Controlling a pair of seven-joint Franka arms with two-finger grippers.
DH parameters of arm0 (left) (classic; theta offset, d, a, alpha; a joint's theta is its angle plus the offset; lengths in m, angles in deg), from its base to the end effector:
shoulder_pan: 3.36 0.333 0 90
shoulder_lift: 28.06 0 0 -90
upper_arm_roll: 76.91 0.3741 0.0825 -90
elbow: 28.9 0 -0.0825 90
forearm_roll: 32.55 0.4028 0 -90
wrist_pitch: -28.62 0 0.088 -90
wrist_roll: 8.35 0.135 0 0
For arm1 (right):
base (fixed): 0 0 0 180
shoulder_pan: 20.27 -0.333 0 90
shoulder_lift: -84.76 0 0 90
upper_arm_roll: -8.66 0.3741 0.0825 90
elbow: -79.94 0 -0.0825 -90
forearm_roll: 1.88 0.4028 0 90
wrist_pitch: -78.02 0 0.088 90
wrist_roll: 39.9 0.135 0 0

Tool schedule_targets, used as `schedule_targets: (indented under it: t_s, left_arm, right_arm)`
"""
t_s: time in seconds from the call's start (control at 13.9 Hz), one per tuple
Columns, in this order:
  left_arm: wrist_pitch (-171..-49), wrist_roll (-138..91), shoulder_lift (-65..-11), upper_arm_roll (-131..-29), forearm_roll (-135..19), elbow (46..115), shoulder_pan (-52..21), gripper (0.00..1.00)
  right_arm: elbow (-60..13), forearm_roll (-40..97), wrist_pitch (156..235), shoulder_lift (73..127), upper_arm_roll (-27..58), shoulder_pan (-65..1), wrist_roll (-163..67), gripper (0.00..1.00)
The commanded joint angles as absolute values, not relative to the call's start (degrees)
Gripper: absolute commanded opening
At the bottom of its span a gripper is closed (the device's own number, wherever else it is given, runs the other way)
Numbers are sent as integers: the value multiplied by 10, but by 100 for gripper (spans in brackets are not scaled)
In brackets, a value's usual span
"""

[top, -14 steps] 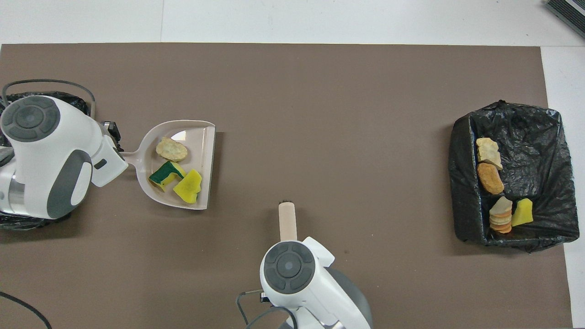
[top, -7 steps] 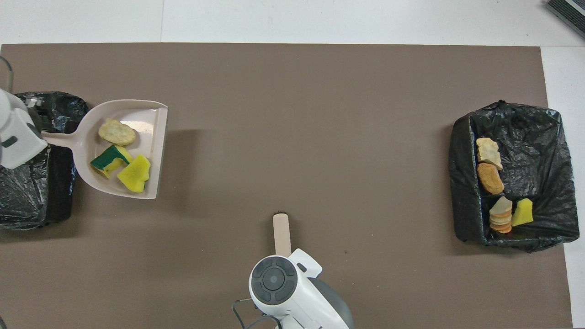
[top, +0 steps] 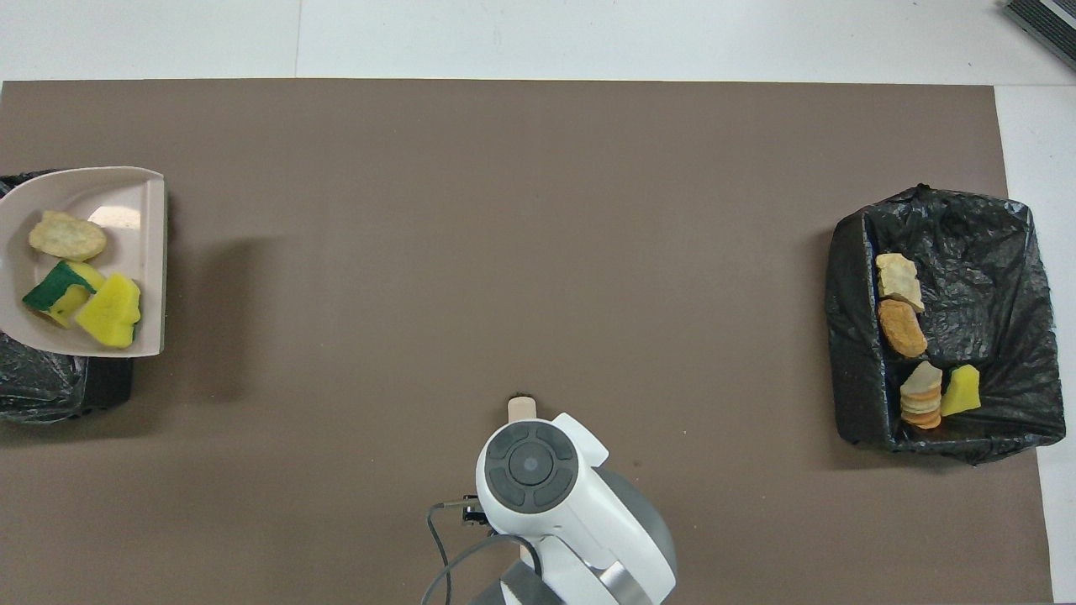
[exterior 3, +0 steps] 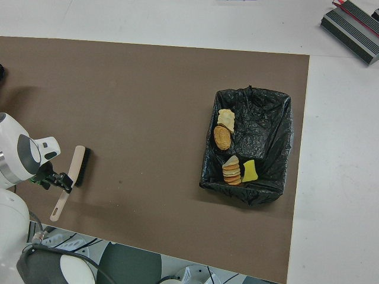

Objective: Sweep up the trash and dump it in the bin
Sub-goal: 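Carry the loaded dustpan over the bin nearest the left gripper, then tilt the dustpan with the left gripper to dump the trash into the bin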

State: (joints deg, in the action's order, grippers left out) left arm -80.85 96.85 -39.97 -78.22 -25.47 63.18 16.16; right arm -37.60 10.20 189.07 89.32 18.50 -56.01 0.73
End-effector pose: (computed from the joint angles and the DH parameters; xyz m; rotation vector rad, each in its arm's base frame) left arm 0.6317 0.2219 0.5394 -2.1416 2.1042 0.0824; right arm 0.3778 0.4118 0.4085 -3.0945 0.0121 0.4332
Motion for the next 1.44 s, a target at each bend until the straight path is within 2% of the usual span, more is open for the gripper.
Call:
schedule_targets:
  t_s: [0.0,0.29,0.57,0.86,1.36]
  left_arm:
    - [-777,983,-433,-788,-260,559,188,0]
    - [-793,988,-445,-787,-221,534,234,0]
    - [-795,982,-441,-784,-171,535,251,0]
    - [-865,911,-427,-784,-58,567,240,0]
    - [-882,806,-393,-785,92,625,212,0]
  right_arm:
    - [-319,56,1851,897,189,-520,-21,100]
    - [-228,31,1786,899,189,-437,-170,100]
    - [-195,-6,1780,893,185,-352,-303,100]
    - [-174,-17,1772,882,178,-267,-410,100]
    - [-131,-72,1771,874,123,-247,-441,100]
